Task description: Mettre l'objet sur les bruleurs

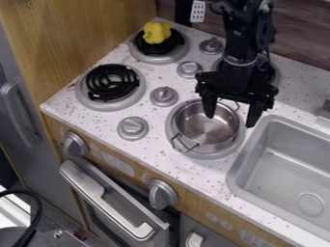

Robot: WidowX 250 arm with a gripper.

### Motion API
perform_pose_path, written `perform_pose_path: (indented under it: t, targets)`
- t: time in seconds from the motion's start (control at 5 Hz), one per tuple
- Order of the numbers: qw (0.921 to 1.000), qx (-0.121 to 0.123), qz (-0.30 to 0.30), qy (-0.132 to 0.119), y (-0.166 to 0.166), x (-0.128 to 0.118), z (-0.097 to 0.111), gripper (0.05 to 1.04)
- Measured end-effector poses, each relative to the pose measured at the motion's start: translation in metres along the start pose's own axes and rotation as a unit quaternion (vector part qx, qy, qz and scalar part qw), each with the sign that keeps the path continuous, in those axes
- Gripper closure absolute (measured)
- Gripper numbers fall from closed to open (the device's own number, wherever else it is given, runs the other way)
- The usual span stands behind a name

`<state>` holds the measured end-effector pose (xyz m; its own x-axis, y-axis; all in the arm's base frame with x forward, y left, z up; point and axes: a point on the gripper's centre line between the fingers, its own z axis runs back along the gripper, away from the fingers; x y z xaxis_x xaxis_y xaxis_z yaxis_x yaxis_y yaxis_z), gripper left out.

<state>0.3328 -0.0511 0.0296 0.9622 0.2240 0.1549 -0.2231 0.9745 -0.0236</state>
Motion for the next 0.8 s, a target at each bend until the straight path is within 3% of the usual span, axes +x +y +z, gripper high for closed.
perform_pose_path:
  t: [0.2,0.4,0.6,0.8]
  targets:
    - [0.9999,0.005,0.000,0.014,0.002,-0.005,-0.009,0.083]
    - [0.9998,0.002,-0.005,-0.018,0.000,0.011,-0.011,0.083]
    - [0.9983,-0.002,-0.002,-0.059,0.001,0.044,-0.008,0.083]
    - [0.9931,-0.019,-0.008,-0.115,-0.008,0.075,0.005,0.083]
